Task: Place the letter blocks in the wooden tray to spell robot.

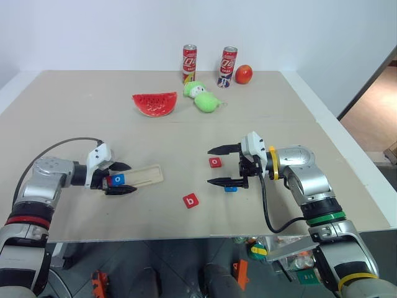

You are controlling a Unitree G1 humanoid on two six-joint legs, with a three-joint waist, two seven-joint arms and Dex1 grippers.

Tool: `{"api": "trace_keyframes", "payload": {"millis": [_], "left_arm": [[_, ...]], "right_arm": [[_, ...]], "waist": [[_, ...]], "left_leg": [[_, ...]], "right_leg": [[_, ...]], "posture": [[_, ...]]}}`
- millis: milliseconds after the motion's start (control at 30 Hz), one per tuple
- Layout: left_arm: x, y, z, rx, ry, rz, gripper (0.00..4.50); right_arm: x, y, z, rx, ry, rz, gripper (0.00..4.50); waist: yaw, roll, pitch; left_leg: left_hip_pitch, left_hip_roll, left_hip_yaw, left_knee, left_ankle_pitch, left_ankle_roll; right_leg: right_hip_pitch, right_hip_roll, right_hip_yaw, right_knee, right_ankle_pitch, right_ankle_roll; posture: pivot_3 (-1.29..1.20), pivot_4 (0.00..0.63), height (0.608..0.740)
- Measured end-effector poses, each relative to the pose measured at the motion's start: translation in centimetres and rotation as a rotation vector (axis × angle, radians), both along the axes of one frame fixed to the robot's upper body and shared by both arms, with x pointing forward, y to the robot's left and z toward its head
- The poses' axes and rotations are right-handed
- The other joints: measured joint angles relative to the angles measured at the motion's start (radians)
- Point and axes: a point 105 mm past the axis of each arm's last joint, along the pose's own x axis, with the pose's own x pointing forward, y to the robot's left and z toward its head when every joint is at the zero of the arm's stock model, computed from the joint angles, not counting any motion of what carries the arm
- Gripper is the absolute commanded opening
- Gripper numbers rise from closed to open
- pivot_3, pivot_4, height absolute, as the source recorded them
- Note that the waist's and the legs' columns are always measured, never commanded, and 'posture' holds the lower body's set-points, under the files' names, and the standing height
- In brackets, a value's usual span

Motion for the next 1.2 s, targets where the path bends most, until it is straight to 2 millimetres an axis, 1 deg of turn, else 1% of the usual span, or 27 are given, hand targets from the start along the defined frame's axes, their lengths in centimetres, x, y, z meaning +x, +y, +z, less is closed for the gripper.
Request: {"api": "trace_keyframes", "payload": {"millis": [67, 167, 467, 567, 700, 733, 767, 800, 833, 933, 1033, 1133, 1167, 1200], "left_arm": [[0.1, 0.6, 0.1, 0.022, -0.008, 0.001, 3.89], [0.2, 0.6, 0.1, 0.04, -0.025, 0.001, 3.29], [0.3, 0.5, 0.2, 0.068, -0.076, -0.012, 3.27], [0.1, 0.1, 0.3, 0.085, -0.097, -0.039, 3.27], [-0.3, -1.0, 0.5, 0.114, -0.115, -0.102, 3.27], [-0.6, -2.6, 0.8, 0.129, -0.13, -0.175, 3.27], [-0.7, -5.6, 0.5, 0.106, -0.124, -0.257, 3.27], [-0.1, -8.2, 0.7, 0.099, -0.139, -0.307, 3.27], [0.0, -9.2, 0.7, 0.106, -0.147, -0.331, 3.27], [0.5, -10.7, 0.9, 0.101, -0.154, -0.347, 3.27], [0.9, -12.6, 1.0, 0.104, -0.155, -0.38, 3.27], [1.0, -12.5, 0.8, 0.117, -0.15, -0.383, 3.27], [1.1, -12.5, 0.8, 0.12, -0.151, -0.385, 3.77], [1.2, -12.5, 0.8, 0.12, -0.149, -0.384, 4.07]], "right_arm": [[0.1, -0.1, 0.0, -0.001, 0.001, -0.003, 4.5], [0.1, -0.1, 0.0, -0.001, 0.001, -0.003, 4.5], [0.1, -0.2, 0.0, -0.006, 0.0, -0.007, 4.5], [0.1, -0.3, 0.0, -0.007, 0.0, -0.008, 4.5], [0.1, -0.4, 0.0, -0.01, -0.001, -0.011, 4.5], [0.1, -0.5, 0.0, -0.012, -0.002, -0.012, 4.5], [0.2, -0.6, -0.1, -0.019, -0.006, -0.015, 4.5], [0.3, -0.6, -0.2, -0.022, -0.007, -0.018, 4.5], [0.3, -0.6, -0.2, -0.024, -0.009, -0.018, 4.5], [0.3, -0.7, -0.3, -0.027, -0.006, -0.024, 4.5], [0.3, -0.6, -0.3, -0.024, -0.008, -0.022, 4.5], [0.3, -0.7, -0.4, -0.026, -0.006, -0.025, 4.5], [0.3, -0.8, -0.5, -0.026, -0.004, -0.025, 4.5], [0.2, -0.8, -0.6, -0.026, -0.002, -0.025, 4.5]], "waist": [[-0.001, 0.0, 0.0], [-0.002, 0.0, 0.0], [-0.003, 0.0, 0.0], [-0.002, 0.0, 0.0], [-0.001, 0.0, 0.0], [0.003, 0.0, 0.0], [0.009, 0.0, 0.0], [0.016, 0.0, 0.001], [0.014, 0.0, 0.001], [0.007, 0.001, 0.001], [0.008, 0.001, 0.001], [0.005, 0.001, 0.001], [0.005, 0.001, 0.001], [0.005, 0.001, 0.001]], "left_leg": [[0.0, 0.001, 0.0, -0.001, 0.0, 0.0], [0.0, 0.002, 0.0, -0.001, 0.0, 0.0], [0.0, 0.002, 0.0, -0.001, 0.0, 0.0], [-0.001, 0.001, 0.0, -0.001, 0.0, 0.0], [-0.002, 0.001, 0.0, -0.001, 0.0, 0.0], [-0.003, 0.0, 0.0, -0.001, 0.0, -0.001], [-0.004, -0.001, 0.0, -0.001, -0.001, -0.001], [-0.006, -0.003, -0.001, -0.001, -0.001, -0.001], [-0.007, -0.003, -0.001, 0.0, -0.001, -0.002], [-0.007, -0.003, -0.001, 0.0, -0.001, -0.001], [-0.008, -0.002, -0.002, -0.001, -0.001, -0.001], [-0.007, -0.002, -0.002, -0.001, -0.001, -0.001], [-0.007, -0.002, -0.003, -0.001, -0.001, -0.001], [-0.007, -0.002, -0.003, -0.001, -0.001, -0.001]], "right_leg": [[-0.001, 0.001, 0.0, 0.0, 0.0, 0.0], [-0.001, 0.002, 0.0, 0.0, 0.0, 0.0], [-0.001, 0.002, 0.0, 0.0, 0.0, -0.002], [-0.001, 0.001, 0.0, 0.0, -0.001, -0.001], [-0.001, 0.0, 0.001, 0.0, -0.002, 0.001], [-0.001, -0.001, 0.001, 0.0, -0.003, 0.003], [-0.002, -0.001, 0.002, 0.0, -0.003, 0.005], [-0.002, -0.001, 0.001, 0.0, -0.003, 0.008], [-0.002, -0.001, 0.002, -0.001, -0.003, 0.008], [-0.003, 0.0, 0.003, -0.001, -0.003, 0.009], [-0.003, 0.001, 0.003, -0.001, -0.003, 0.009], [-0.003, 0.001, 0.003, -0.001, -0.003, 0.008], [-0.003, 0.001, 0.003, -0.001, -0.003, 0.008], [-0.003, 0.001, 0.003, -0.001, -0.003, 0.008]], "posture": [[0.0, 0.15, 0.74], [0.0, 0.15, 0.74], [0.0, 0.15, 0.74], [0.0, 0.15, 0.74], [0.0, 0.15, 0.74], [0.0, 0.15, 0.74], [0.0, 0.15, 0.74], [0.0, 0.15, 0.74], [0.0, 0.15, 0.74], [0.0, 0.15, 0.74], [0.0, 0.15, 0.74], [0.0, 0.15, 0.74], [0.0, 0.15, 0.74], [0.0, 0.15, 0.74]]}}
